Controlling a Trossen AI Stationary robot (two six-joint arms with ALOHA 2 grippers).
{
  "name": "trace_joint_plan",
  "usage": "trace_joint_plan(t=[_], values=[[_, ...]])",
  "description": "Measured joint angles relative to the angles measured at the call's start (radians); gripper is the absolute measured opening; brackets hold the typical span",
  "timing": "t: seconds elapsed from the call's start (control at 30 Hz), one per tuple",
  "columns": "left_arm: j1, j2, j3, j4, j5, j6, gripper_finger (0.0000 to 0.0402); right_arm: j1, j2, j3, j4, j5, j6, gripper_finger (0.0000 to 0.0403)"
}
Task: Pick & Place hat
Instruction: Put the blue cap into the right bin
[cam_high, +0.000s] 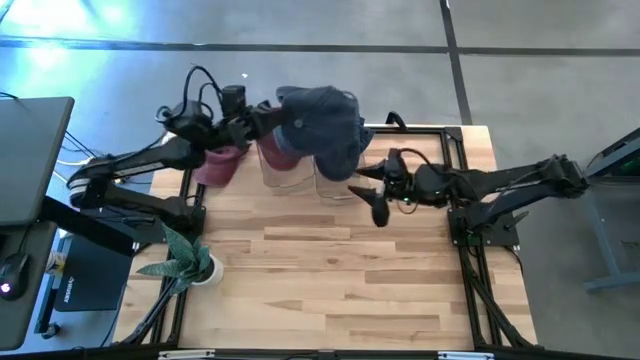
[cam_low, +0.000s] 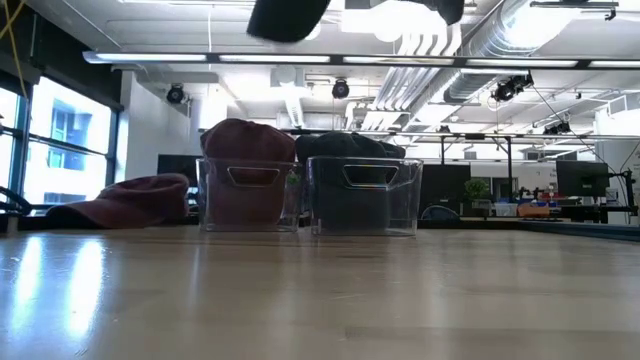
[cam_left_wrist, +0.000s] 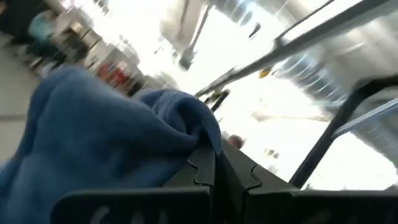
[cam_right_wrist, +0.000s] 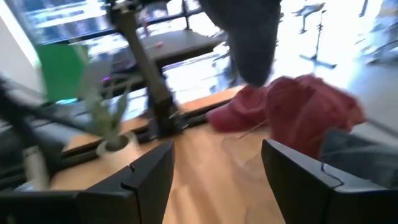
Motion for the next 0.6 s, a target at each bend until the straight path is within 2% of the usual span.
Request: trace_joint_plan(t=[0.13, 0.2, 0.43, 0.6], values=[[-0.023, 0.09, 0.0, 0.254, -0.015, -0.043, 0.0, -0.002, 0.083, 0.0, 0.149, 0.087, -0.035, 0.0236], [-0.023, 0.128, 0.007, 0.33, -0.009, -0.081, 0.0, -0.011, 0.12, 0.0, 0.214, 0.095, -0.046, 0.0236], [-0.041, 0.223, 0.119, 0.378, 0.068, -0.125, 0.0, -0.042, 0.198, 0.0, 0.388, 0.005, -0.035, 0.0236], [-0.06, 0.291, 0.22, 0.366, 0.141, -0.117, 0.0, -0.047, 0.214, 0.0, 0.545, -0.065, -0.129, 0.0234]])
